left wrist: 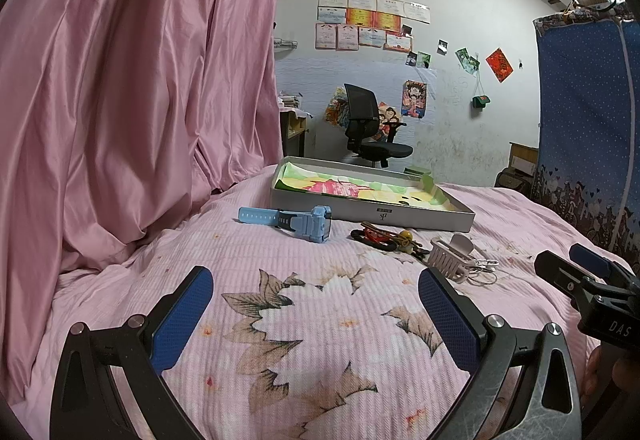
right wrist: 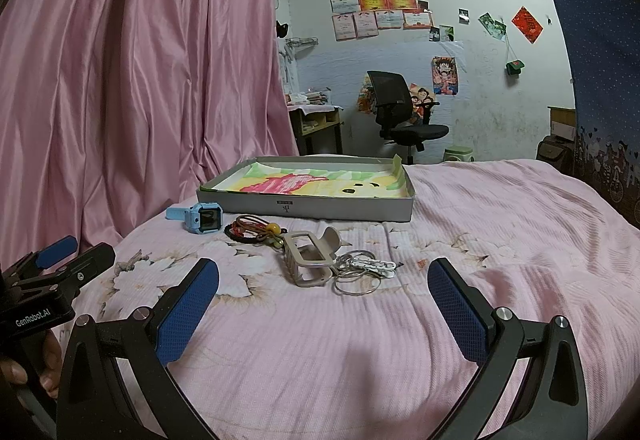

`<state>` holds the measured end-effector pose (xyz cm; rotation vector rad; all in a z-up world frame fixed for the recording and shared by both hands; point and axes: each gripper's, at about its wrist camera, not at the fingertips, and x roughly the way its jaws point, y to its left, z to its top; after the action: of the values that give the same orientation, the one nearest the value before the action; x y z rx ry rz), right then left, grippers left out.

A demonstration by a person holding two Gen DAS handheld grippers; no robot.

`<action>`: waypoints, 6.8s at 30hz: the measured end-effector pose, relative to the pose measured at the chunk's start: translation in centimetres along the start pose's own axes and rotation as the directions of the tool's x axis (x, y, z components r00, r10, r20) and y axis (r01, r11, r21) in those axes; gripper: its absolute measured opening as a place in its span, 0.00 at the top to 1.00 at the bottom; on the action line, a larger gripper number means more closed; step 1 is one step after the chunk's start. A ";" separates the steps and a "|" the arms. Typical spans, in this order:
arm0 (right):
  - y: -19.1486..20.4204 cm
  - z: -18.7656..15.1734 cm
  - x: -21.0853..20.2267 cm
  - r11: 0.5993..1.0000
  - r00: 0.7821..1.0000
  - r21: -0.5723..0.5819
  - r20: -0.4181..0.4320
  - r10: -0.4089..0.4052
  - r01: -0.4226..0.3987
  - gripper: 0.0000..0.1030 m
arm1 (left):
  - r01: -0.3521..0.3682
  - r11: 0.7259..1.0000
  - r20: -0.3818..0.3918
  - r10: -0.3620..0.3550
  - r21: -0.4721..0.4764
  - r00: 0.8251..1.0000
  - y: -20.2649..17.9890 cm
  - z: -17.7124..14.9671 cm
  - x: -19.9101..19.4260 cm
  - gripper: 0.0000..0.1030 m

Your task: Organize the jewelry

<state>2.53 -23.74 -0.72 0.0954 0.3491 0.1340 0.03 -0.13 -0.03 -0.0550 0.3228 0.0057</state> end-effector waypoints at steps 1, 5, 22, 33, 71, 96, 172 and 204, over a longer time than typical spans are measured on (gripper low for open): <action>0.0 0.0 0.0 1.000 1.000 0.000 0.000 0.000 0.000 0.01 | 0.000 1.000 0.000 0.000 0.000 1.000 0.0 0.0 0.0 0.00; 0.0 0.0 0.0 1.000 1.000 -0.001 0.000 0.000 0.000 0.01 | -0.001 1.000 0.001 0.001 0.000 1.000 0.0 0.0 0.0 0.00; 0.0 -0.1 0.1 1.000 1.000 -0.001 0.000 0.000 0.000 0.01 | -0.001 1.000 0.000 0.001 0.000 1.000 0.0 0.0 0.0 0.00; 0.0 -0.1 0.1 1.000 1.000 -0.002 0.000 0.000 0.000 0.01 | -0.001 1.000 0.000 0.001 0.001 1.000 0.0 0.0 0.0 0.00; 0.2 0.3 0.1 1.000 1.000 -0.011 -0.006 -0.013 0.013 0.01 | 0.006 1.000 -0.014 -0.006 -0.004 1.000 -0.4 0.1 0.0 0.00; 0.3 3.9 11.6 0.985 0.952 -0.032 -0.262 0.156 -0.171 0.23 | 0.080 0.997 -0.251 -0.079 -0.008 0.965 1.6 6.1 12.1 0.10; -2.7 7.7 28.7 0.990 0.903 0.065 -0.407 0.141 -0.125 0.44 | 0.190 0.981 -0.519 -0.175 -0.023 0.837 -3.1 9.4 29.9 0.65; -4.2 6.2 8.2 0.999 0.999 -0.048 -0.037 0.024 -0.026 0.01 | 0.239 0.971 -0.143 -0.236 0.000 0.961 -2.0 6.5 12.7 0.09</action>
<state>12.79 -27.09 1.84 0.0498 0.3811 0.1689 14.17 -1.81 2.25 -0.0772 0.4572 -0.2405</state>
